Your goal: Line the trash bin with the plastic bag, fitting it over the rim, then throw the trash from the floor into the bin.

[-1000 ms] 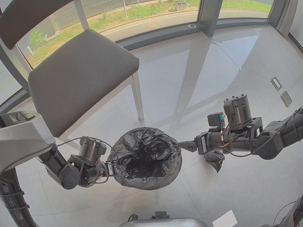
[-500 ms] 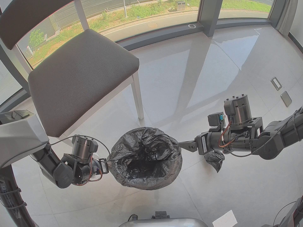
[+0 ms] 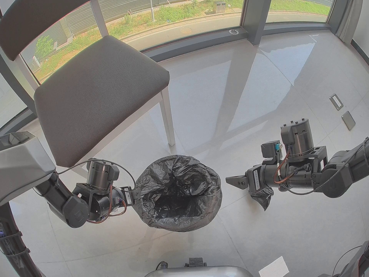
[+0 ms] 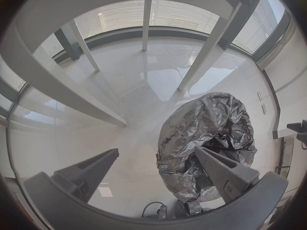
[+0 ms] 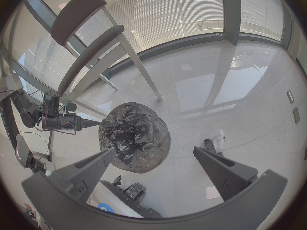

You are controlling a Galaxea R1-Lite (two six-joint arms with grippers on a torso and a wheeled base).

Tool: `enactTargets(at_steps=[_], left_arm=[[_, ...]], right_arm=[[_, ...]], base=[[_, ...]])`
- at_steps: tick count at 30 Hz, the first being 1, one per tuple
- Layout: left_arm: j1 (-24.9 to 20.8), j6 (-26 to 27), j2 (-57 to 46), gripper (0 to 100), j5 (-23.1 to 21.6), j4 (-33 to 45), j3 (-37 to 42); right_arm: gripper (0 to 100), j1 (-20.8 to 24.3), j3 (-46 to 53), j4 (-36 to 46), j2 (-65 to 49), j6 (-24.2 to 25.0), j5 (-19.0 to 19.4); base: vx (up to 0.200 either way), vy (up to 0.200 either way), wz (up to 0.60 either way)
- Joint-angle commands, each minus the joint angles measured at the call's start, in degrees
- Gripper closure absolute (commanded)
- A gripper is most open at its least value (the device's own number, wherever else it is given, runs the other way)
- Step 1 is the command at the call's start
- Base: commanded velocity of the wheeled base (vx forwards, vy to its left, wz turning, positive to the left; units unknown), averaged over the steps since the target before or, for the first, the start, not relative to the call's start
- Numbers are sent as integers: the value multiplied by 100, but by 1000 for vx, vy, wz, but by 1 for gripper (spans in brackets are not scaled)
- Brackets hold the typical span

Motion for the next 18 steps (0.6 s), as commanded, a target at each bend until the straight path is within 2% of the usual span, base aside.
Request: enactTargets(at_steps=[1, 10, 18], left_arm=[[-107, 46, -157, 0, 14, 4, -113], [-688, 643, -16, 0, 76, 4, -790], [-1127, 1795, 546, 0, 85, -31, -1493]], right_arm=[[0, -112, 357, -13, -321, -13, -54], [0, -279, 665, -48, -585, -31, -54], [0, -341, 955, -48, -884, -49, -54]], base=[[0, 0, 0], [0, 0, 0], [0, 0, 0]])
